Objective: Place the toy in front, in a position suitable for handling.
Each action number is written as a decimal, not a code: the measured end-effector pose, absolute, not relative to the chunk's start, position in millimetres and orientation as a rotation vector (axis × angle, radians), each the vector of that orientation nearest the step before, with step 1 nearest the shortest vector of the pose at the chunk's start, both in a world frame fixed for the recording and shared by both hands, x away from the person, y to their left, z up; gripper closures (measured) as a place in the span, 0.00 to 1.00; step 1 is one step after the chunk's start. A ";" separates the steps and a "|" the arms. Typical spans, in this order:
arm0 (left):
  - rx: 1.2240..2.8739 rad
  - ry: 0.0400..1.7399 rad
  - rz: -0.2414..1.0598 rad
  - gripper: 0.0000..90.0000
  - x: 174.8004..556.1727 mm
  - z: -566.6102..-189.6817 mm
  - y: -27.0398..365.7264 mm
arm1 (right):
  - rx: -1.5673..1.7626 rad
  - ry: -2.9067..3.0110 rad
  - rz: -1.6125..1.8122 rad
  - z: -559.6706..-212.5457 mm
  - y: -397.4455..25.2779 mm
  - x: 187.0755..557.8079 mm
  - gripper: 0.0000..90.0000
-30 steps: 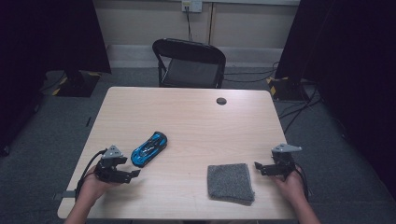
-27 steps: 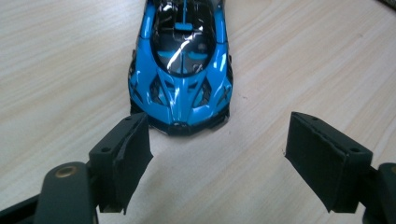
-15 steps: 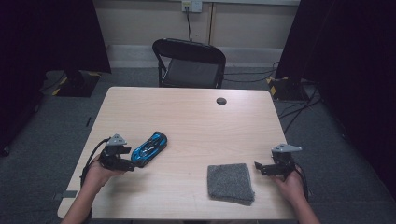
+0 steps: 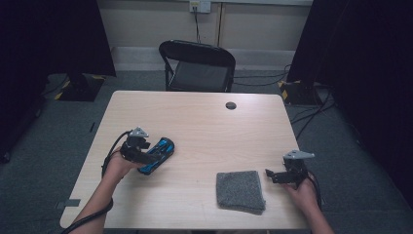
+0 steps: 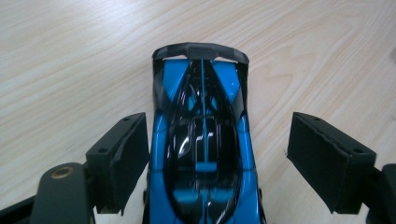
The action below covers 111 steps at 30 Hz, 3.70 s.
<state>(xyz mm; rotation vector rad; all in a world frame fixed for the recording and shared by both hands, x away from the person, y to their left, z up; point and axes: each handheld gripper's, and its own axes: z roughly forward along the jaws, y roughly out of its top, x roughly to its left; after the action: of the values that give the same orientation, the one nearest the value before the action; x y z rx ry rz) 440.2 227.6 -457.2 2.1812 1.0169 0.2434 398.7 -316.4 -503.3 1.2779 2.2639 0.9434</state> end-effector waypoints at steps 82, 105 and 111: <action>2.236 1.111 0.253 0.29 471.7 -436.2 178.0 | 1.270 2.271 0.947 -503.3 -316.1 400.5 0.05; 2.340 1.009 0.204 0.29 493.1 -459.7 106.8 | 1.269 2.271 0.947 -503.3 -316.1 400.5 0.05; 2.373 1.015 0.216 0.29 498.6 -467.9 92.3 | 1.269 2.270 0.947 -503.3 -316.1 400.5 0.05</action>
<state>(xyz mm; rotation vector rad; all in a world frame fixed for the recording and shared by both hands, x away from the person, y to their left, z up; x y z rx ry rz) 498.6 92.3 -467.9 2.3729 1.0153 0.2163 400.5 -316.1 -503.3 1.2695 2.2704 0.9467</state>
